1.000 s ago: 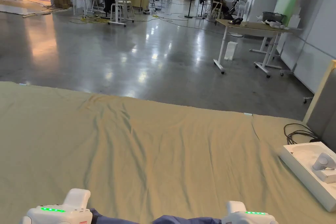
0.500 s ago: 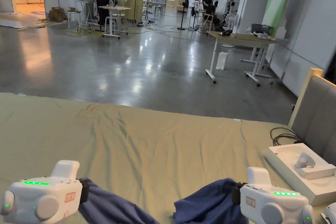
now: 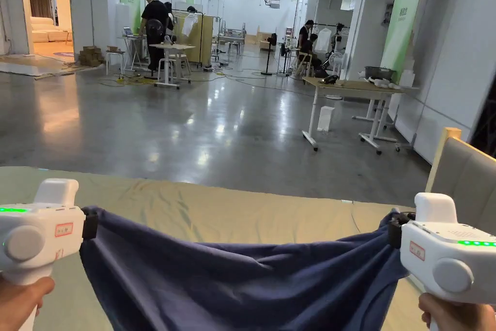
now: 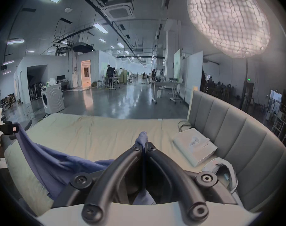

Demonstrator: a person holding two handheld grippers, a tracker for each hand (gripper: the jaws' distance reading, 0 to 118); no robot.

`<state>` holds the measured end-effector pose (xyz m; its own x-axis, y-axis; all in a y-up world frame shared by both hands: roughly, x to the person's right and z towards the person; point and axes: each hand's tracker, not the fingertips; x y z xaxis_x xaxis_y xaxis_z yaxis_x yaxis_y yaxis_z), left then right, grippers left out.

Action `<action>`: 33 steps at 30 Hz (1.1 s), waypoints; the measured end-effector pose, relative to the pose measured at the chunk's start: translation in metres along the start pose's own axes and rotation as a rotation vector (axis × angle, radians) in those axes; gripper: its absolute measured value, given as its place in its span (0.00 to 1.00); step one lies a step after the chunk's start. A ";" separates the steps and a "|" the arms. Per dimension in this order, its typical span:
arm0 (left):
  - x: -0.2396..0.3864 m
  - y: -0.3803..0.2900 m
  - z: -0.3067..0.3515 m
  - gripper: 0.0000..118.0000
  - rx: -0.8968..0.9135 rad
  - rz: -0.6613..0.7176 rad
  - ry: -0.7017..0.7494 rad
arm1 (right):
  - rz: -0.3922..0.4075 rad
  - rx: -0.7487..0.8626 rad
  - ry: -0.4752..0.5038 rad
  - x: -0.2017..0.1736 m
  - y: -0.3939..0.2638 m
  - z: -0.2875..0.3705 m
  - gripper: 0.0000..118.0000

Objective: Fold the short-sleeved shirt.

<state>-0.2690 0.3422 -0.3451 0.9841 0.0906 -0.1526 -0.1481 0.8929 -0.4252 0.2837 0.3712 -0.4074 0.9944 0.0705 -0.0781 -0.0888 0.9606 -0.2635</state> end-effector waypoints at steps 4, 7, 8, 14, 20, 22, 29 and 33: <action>-0.001 0.027 0.016 0.04 0.045 0.005 0.007 | -0.029 0.051 -0.008 0.005 0.028 0.007 0.00; 0.000 0.047 0.025 0.04 0.082 0.002 0.018 | -0.046 0.079 -0.009 0.007 0.048 0.007 0.00; 0.001 0.053 0.028 0.04 0.096 0.000 0.019 | -0.044 0.086 -0.008 0.007 0.055 0.007 0.00; 0.002 0.092 0.025 0.04 0.126 -0.018 0.044 | -0.018 0.133 -0.024 -0.001 0.095 -0.003 0.00; 0.001 0.138 0.008 0.04 0.147 -0.037 0.070 | 0.006 0.156 -0.041 -0.011 0.141 -0.026 0.00; 0.003 0.153 0.002 0.04 0.160 -0.039 0.076 | 0.015 0.163 -0.043 -0.014 0.154 -0.036 0.00; 0.000 0.206 -0.030 0.04 0.195 -0.041 0.100 | 0.028 0.177 -0.066 -0.023 0.196 -0.080 0.00; 0.002 0.229 -0.044 0.04 0.213 -0.041 0.110 | 0.023 0.190 -0.072 -0.027 0.212 -0.100 0.00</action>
<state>-0.3057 0.5278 -0.4819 0.9705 0.0141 -0.2408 -0.0729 0.9688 -0.2369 0.2327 0.5464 -0.5576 0.9944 0.1052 -0.0114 -0.1058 0.9915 -0.0761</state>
